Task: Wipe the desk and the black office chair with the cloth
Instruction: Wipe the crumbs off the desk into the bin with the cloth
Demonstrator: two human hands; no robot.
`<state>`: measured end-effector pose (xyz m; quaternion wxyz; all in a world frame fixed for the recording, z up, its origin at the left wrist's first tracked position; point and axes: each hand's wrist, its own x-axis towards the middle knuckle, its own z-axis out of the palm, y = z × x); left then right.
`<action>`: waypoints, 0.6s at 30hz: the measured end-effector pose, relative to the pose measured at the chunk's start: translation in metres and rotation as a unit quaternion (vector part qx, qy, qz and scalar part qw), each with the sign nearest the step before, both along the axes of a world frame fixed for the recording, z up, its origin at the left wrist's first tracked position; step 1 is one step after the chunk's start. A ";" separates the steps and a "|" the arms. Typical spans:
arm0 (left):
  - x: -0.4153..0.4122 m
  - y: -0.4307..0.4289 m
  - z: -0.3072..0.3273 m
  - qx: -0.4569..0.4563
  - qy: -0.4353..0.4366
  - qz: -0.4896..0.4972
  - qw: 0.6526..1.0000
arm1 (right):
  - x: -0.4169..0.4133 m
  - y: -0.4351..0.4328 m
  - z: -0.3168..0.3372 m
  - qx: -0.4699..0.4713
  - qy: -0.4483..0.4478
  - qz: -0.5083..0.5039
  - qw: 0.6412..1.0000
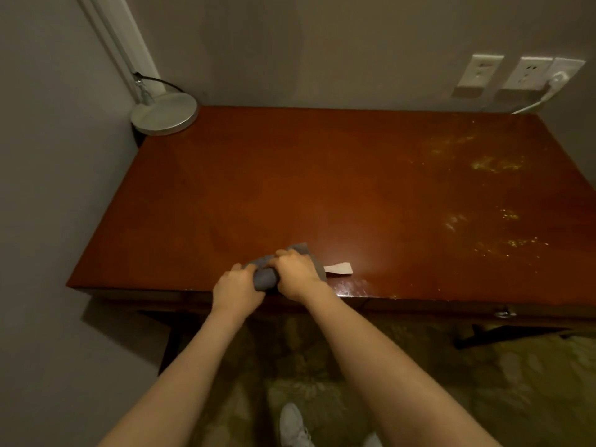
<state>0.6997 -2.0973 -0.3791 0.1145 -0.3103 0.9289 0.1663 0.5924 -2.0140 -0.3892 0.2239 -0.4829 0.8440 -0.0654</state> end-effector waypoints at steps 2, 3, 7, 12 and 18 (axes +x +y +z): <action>-0.006 0.015 0.000 0.018 0.000 -0.005 1.000 | -0.006 0.017 0.001 -0.014 0.007 0.005 1.000; -0.009 0.027 -0.001 0.026 0.001 -0.006 1.000 | -0.010 0.028 0.000 -0.019 0.010 0.006 1.000; -0.026 0.080 -0.004 0.044 0.005 -0.008 0.999 | -0.026 0.078 0.001 -0.032 0.010 -0.014 0.999; -0.061 0.145 -0.008 0.069 0.010 -0.057 0.996 | -0.055 0.156 0.004 -0.027 0.010 -0.066 0.997; -0.118 0.246 -0.009 0.080 0.000 -0.155 0.985 | -0.099 0.272 0.009 0.016 0.024 -0.126 0.992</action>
